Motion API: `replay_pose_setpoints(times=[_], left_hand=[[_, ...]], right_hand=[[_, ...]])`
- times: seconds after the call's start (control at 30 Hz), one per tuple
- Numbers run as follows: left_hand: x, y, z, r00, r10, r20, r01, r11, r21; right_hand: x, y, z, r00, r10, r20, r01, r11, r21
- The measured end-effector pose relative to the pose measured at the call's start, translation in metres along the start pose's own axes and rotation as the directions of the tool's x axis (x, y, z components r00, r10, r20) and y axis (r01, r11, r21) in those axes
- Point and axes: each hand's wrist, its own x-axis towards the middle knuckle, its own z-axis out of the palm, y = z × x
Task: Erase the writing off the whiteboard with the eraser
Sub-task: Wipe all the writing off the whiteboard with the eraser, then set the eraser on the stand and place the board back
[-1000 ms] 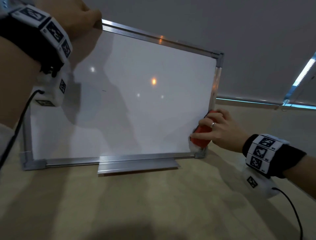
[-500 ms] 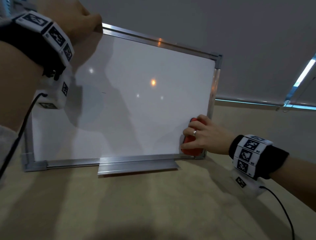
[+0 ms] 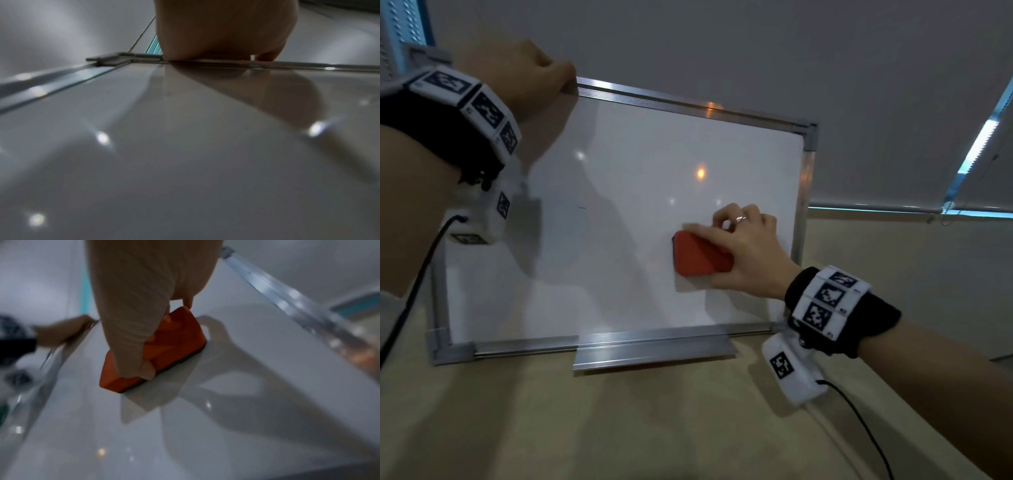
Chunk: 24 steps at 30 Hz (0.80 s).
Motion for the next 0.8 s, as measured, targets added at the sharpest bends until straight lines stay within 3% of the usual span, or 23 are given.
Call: replay_pose_setpoints(times=[0.1, 0.2, 0.27, 0.37, 0.43, 0.57, 0.8], left_hand=[[-0.005, 0.005, -0.001, 0.999, -0.001, -0.033, 0.002, 0.999, 0.04], [-0.008, 0.004, -0.002, 1.0, -0.006, -0.023, 0.007, 0.998, 0.065], [-0.011, 0.004, -0.003, 1.0, -0.006, -0.012, 0.007, 0.998, 0.062], [-0.014, 0.003, -0.004, 1.0, 0.012, -0.014, -0.011, 0.998, 0.068], [-0.014, 0.003, -0.006, 1.0, 0.017, -0.015, -0.015, 0.997, 0.082], [-0.016, 0.002, -0.012, 0.997, 0.047, -0.056, -0.039, 0.99, 0.133], [-0.018, 0.0, -0.019, 0.99, 0.119, -0.073, -0.105, 0.98, 0.171]], right_hand=[[-0.005, -0.001, -0.007, 0.996, 0.088, -0.032, -0.081, 0.979, 0.185], [-0.013, -0.018, -0.012, 0.999, 0.045, -0.016, -0.039, 0.96, 0.279], [-0.019, -0.036, -0.011, 0.992, -0.039, 0.119, -0.004, 0.94, 0.341], [-0.028, -0.064, 0.0, 0.919, -0.147, 0.367, -0.008, 0.921, 0.389], [-0.032, -0.079, 0.007, 0.877, -0.198, 0.437, 0.007, 0.916, 0.401], [-0.028, -0.094, 0.017, 0.872, -0.241, 0.426, 0.071, 0.923, 0.378], [-0.023, -0.095, 0.012, 0.884, -0.309, 0.35, 0.293, 0.951, 0.101]])
